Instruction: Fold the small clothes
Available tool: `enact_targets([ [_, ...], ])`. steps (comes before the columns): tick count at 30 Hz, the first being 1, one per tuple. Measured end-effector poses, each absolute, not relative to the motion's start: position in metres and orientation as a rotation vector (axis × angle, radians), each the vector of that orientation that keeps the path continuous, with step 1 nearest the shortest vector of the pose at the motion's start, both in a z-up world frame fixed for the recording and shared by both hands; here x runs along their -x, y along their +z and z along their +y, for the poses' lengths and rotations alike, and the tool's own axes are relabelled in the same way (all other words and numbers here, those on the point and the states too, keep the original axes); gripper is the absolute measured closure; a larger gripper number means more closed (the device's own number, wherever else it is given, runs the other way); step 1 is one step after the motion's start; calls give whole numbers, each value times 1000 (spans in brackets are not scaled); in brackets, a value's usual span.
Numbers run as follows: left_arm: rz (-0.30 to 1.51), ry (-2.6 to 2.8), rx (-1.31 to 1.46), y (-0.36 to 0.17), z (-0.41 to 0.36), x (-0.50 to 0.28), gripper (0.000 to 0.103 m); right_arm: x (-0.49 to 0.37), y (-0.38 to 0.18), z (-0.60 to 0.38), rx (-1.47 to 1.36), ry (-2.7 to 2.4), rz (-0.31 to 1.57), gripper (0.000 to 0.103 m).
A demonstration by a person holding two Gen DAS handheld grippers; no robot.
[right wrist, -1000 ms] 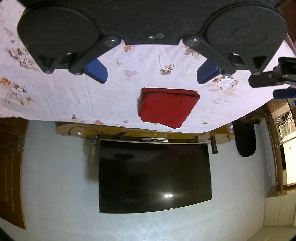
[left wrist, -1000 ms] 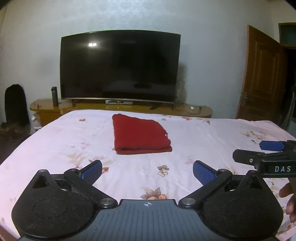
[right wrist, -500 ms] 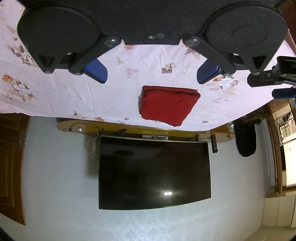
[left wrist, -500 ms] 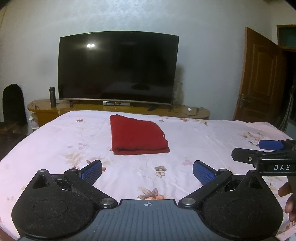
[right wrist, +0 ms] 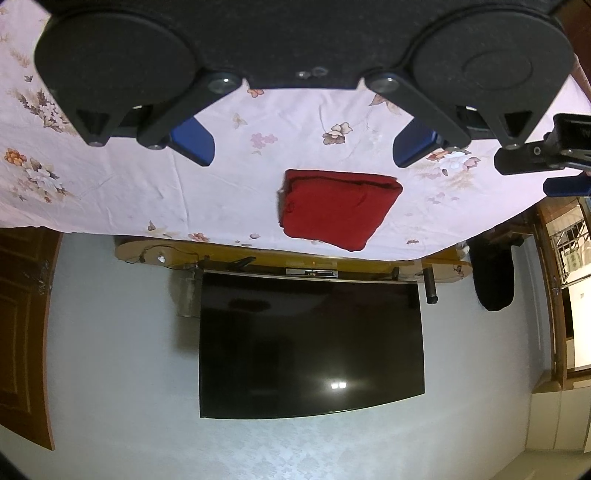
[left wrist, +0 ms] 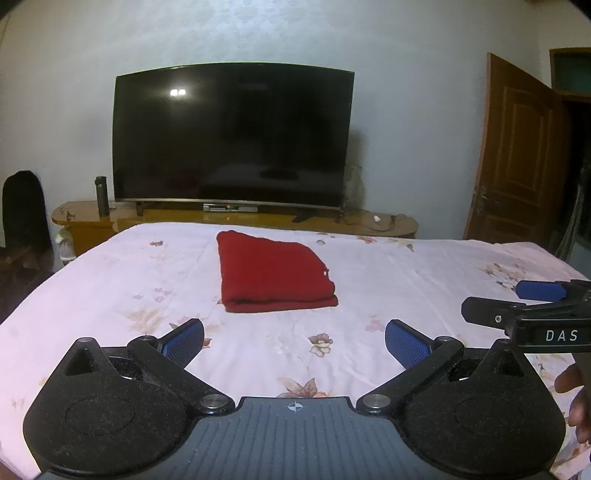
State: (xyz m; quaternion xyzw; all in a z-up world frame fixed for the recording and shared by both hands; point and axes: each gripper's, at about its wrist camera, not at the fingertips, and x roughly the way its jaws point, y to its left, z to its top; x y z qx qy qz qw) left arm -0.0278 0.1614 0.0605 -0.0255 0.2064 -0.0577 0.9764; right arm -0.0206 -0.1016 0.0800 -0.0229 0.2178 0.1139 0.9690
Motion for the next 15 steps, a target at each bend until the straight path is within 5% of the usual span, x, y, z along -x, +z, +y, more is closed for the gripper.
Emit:
enact_targets([
  [15, 406, -135, 47, 64, 159, 31, 0, 25, 83, -106, 51, 219, 432, 1],
])
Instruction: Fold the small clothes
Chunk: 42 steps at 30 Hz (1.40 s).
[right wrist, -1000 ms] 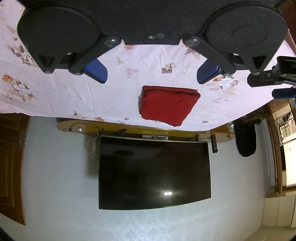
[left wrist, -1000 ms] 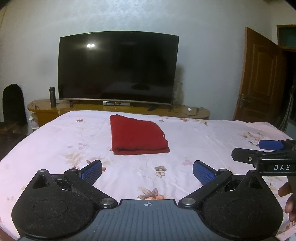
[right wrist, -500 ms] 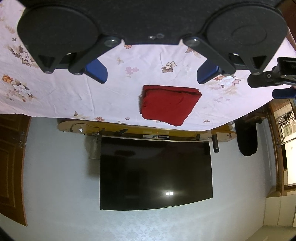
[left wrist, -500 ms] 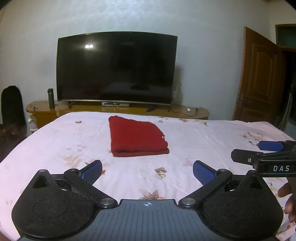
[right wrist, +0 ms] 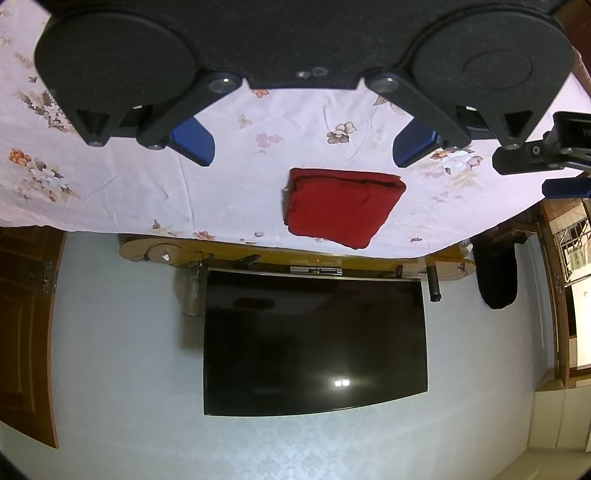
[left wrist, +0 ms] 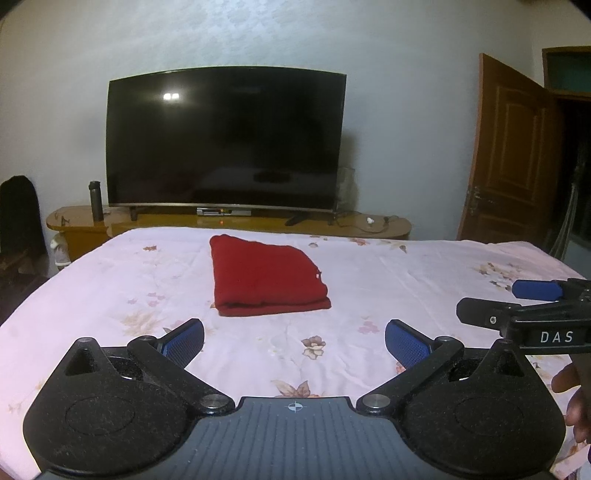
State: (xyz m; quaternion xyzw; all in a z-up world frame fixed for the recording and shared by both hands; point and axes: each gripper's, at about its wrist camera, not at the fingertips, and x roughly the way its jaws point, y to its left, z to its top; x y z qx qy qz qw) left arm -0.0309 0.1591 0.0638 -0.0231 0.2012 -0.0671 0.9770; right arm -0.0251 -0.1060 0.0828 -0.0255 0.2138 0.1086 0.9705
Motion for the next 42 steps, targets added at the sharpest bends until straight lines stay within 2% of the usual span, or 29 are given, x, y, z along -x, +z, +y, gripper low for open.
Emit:
enact_targets([
  [42, 367, -110, 14, 68, 149, 30, 0, 21, 87, -115, 70, 230, 416, 1],
])
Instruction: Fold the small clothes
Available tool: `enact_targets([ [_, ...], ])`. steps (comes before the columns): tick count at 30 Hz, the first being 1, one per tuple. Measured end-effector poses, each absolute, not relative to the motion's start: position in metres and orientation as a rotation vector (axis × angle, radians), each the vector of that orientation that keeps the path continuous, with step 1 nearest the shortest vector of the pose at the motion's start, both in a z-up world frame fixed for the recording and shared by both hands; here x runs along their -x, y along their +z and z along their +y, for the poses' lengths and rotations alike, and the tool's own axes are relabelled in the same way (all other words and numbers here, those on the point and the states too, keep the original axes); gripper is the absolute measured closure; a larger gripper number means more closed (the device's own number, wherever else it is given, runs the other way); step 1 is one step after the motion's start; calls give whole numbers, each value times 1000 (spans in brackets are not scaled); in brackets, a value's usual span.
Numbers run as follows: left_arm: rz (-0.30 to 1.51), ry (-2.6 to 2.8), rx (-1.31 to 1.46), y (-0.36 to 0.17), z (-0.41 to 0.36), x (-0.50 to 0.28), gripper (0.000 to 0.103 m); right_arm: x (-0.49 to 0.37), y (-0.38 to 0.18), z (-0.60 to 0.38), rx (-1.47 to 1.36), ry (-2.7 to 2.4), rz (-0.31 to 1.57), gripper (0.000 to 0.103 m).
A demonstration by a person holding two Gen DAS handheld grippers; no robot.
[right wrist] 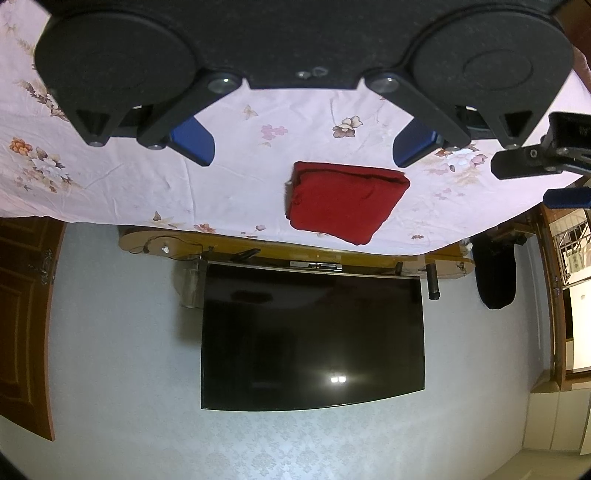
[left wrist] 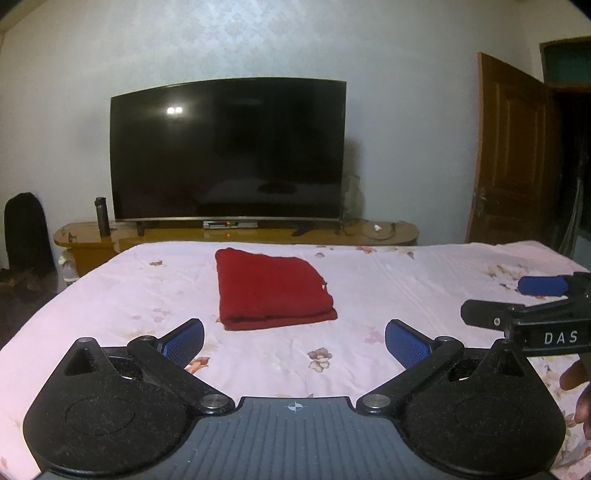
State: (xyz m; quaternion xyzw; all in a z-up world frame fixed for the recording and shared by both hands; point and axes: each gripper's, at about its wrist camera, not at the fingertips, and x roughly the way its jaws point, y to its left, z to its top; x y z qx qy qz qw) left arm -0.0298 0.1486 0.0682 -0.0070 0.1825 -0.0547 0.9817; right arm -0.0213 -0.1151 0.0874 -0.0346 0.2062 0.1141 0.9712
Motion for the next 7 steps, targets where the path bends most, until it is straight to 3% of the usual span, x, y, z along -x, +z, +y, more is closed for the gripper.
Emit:
enact_targets([
  [7, 366, -98, 28, 70, 150, 29, 0, 19, 88, -116, 71, 246, 408, 1],
])
